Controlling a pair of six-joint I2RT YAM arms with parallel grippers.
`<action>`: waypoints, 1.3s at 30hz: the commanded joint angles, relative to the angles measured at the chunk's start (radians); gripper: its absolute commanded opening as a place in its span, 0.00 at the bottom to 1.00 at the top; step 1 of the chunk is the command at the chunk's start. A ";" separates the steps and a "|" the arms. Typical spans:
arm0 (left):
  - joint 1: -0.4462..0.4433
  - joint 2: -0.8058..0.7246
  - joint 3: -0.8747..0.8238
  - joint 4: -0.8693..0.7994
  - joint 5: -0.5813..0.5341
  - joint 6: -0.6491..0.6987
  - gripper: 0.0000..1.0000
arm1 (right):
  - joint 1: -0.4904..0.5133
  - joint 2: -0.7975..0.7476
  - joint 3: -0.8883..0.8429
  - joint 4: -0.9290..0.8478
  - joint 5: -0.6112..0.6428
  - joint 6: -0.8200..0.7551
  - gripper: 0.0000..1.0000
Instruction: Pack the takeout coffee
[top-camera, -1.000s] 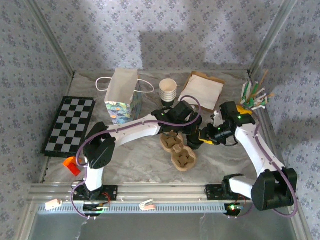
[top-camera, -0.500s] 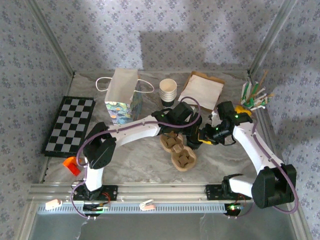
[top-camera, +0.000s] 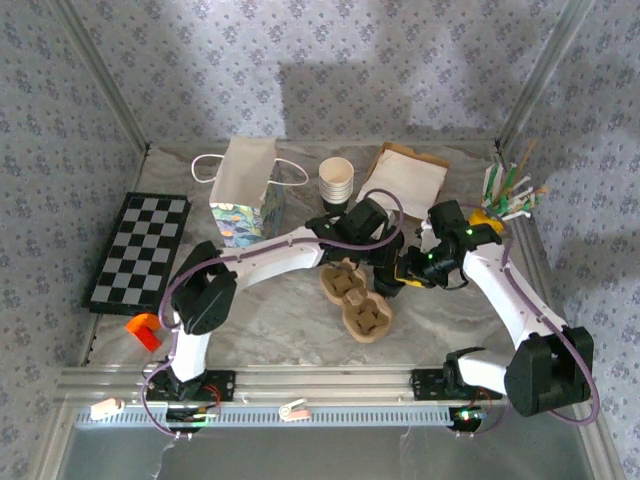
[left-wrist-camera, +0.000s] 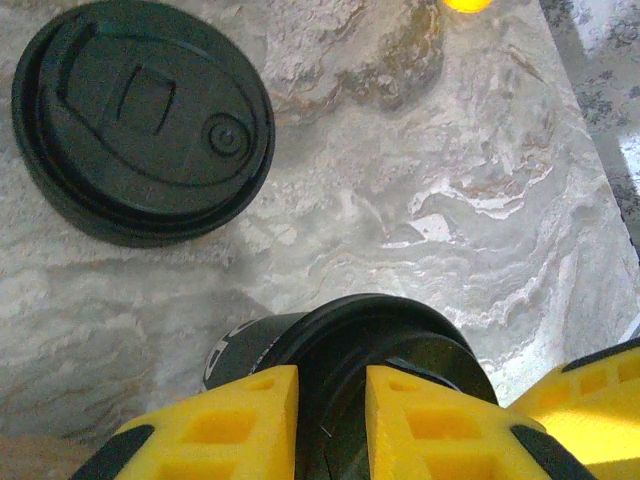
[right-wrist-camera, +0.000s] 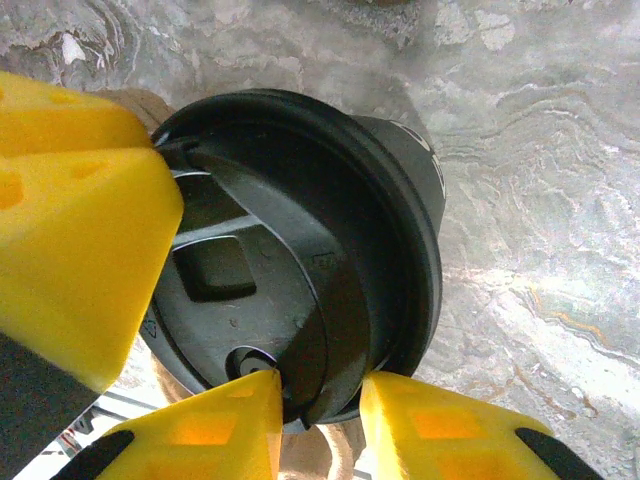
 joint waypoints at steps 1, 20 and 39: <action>0.004 0.052 0.070 0.037 0.020 0.055 0.23 | -0.005 0.009 0.003 -0.004 0.048 0.026 0.29; 0.039 -0.106 0.051 0.013 -0.036 0.121 0.31 | -0.063 0.006 0.131 0.020 -0.019 0.048 0.39; 0.043 -0.309 -0.162 -0.051 -0.179 0.049 0.34 | 0.007 0.215 0.216 -0.003 0.111 -0.068 0.38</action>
